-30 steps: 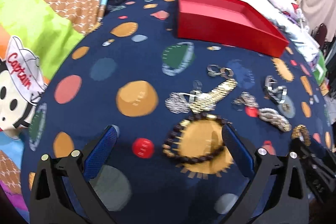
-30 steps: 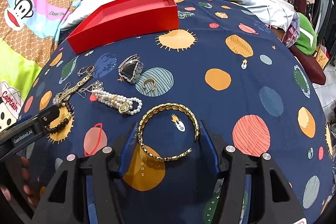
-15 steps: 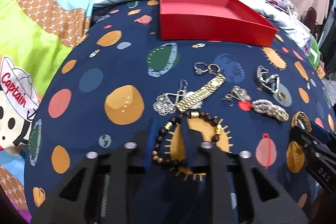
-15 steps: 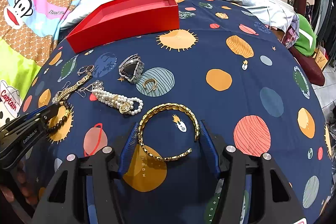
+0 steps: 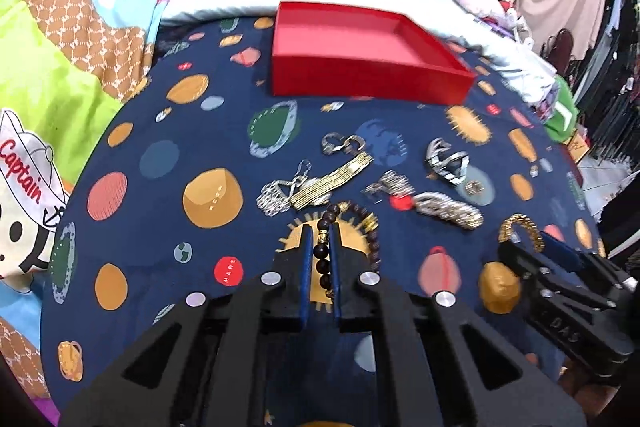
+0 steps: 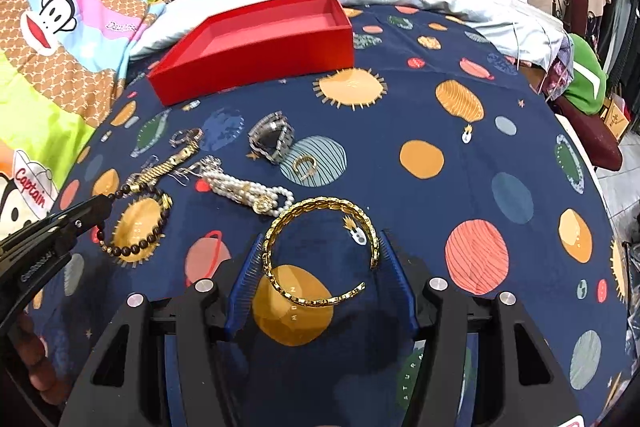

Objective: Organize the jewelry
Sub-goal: 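Grasp the dark bead bracelet with the left tool while the right tool holds the bangle, then carry both bracelets into the red tray and open both tools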

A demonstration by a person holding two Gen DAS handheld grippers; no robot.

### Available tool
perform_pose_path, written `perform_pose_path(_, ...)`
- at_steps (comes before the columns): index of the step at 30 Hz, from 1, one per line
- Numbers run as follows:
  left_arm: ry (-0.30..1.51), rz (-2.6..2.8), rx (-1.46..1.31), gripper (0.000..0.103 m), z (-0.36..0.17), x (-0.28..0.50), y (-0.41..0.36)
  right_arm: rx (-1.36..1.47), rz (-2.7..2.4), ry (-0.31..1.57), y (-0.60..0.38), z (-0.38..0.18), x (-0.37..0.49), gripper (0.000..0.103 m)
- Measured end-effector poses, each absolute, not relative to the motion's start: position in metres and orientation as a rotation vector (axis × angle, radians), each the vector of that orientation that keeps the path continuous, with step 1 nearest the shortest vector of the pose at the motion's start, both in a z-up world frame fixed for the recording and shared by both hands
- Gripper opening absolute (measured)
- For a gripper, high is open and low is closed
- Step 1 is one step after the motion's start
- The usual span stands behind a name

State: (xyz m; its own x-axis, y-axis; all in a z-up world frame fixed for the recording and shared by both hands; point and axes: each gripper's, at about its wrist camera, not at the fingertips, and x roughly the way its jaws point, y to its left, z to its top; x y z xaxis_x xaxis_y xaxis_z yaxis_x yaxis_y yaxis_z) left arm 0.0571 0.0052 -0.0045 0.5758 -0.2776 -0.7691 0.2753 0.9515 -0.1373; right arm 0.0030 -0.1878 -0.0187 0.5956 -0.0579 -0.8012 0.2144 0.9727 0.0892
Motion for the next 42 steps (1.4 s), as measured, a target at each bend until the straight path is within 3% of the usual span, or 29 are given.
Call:
perform_pose_path(13, 0.763, -0.359, 0.014, 0.007, 0.058, 0.06, -0.003, 0.17, -0.1, 0.833, -0.188, 0.028, 0.016, 0.056)
perform_pose_path(26, 0.64, -0.372, 0.046, 0.007, 0.111, 0.195, -0.038, 0.194, -0.009, 0.781, -0.224, 0.072, 0.167, 0.056)
perform_pose_path(35, 0.698, -0.396, 0.047, 0.007, 0.081, 0.316, -0.071, 0.224, 0.006, 0.872, -0.247, 0.045, 0.283, 0.057)
perform_pose_path(42, 0.729, -0.384, 0.086, 0.007, 0.052, 0.362, -0.091, 0.202, 0.005, 0.923, -0.253, 0.023, 0.34, 0.057)
